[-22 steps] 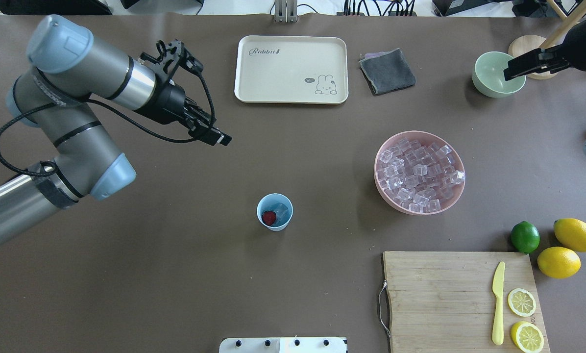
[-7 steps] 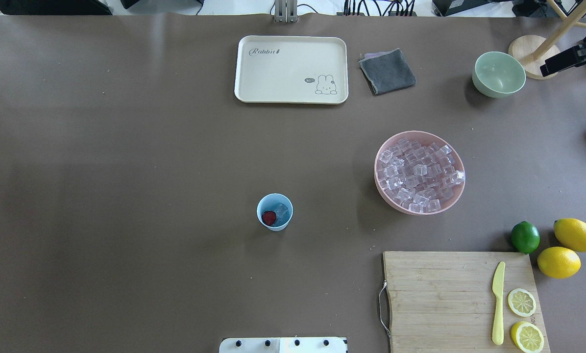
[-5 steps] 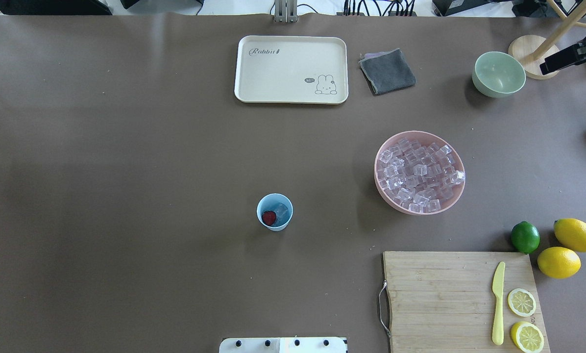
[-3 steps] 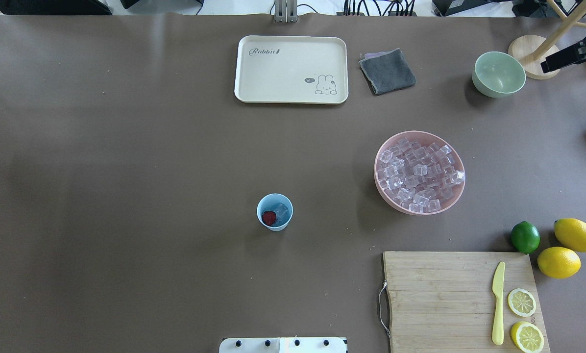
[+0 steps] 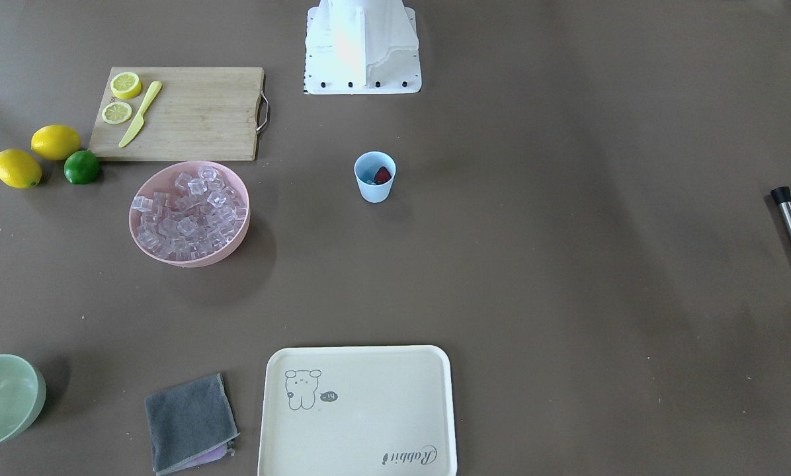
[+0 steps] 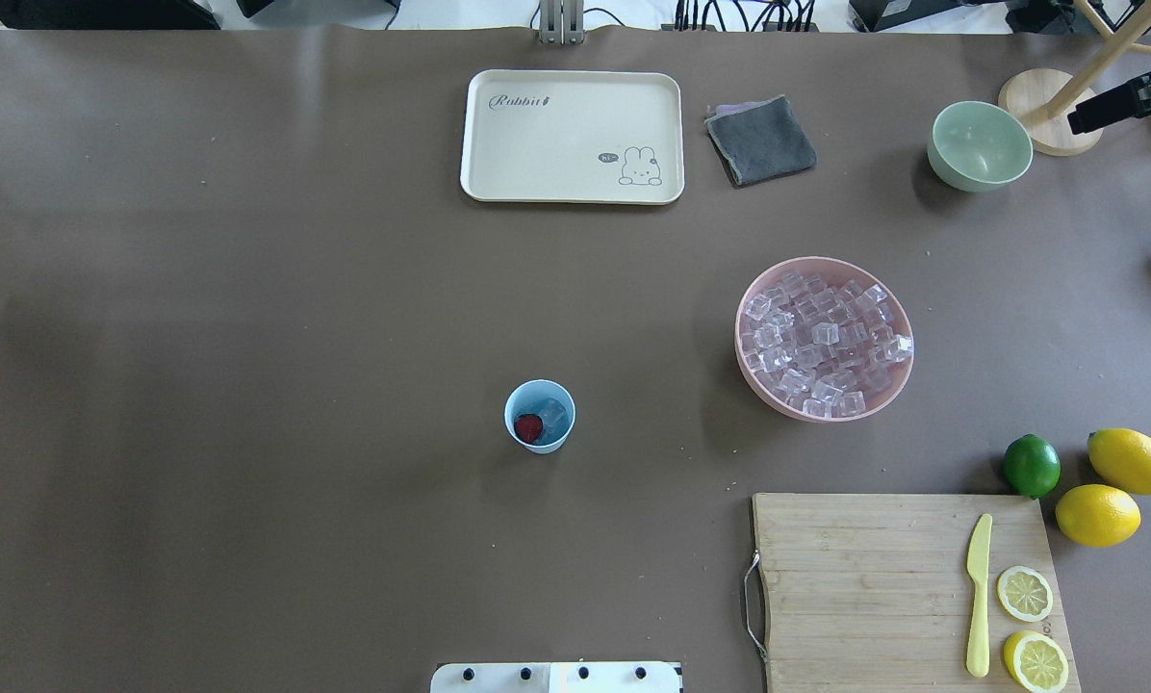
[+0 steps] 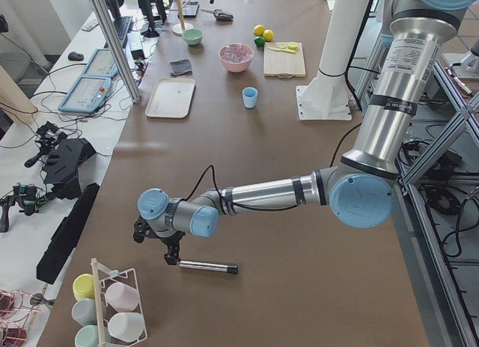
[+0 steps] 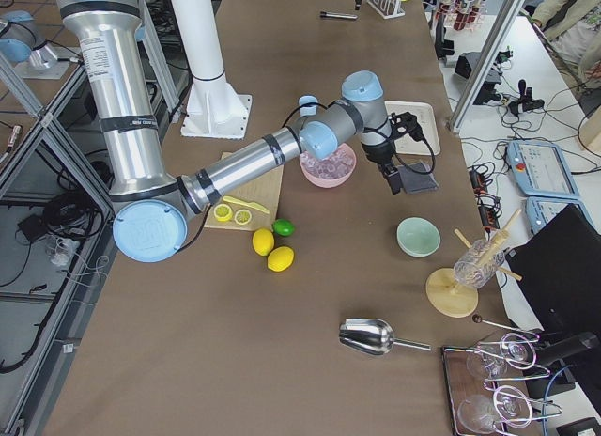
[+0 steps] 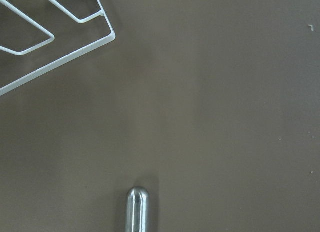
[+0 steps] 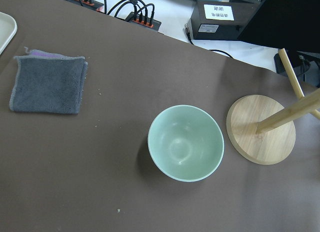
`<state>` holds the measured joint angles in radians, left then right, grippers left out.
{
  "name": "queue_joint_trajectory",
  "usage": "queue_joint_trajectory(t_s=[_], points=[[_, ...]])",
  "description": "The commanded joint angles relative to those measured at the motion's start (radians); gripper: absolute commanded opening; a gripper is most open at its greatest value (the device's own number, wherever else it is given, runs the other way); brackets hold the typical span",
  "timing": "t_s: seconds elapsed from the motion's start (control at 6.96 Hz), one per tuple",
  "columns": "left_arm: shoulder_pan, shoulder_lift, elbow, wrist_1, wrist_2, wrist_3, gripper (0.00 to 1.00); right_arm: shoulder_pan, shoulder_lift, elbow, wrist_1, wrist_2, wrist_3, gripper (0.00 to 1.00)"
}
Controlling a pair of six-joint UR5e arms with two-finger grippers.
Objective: Mash ice and strawberries in cup
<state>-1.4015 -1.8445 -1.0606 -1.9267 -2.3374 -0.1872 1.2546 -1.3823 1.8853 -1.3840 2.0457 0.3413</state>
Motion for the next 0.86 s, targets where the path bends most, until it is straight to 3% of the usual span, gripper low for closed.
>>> queue_joint_trajectory(t_s=[0.0,0.29,0.72], points=[[0.015,-0.015,0.050,-0.003,0.003,0.006,0.92,-0.003,0.002,-0.002,0.002,-0.012,0.001,1.00],[0.016,-0.016,0.073,-0.002,0.046,0.040,0.92,-0.003,-0.001,0.006,0.002,-0.010,0.001,1.00],[0.053,-0.019,0.087,-0.005,0.101,0.043,0.79,-0.004,-0.004,0.011,0.002,-0.010,0.001,1.00]])
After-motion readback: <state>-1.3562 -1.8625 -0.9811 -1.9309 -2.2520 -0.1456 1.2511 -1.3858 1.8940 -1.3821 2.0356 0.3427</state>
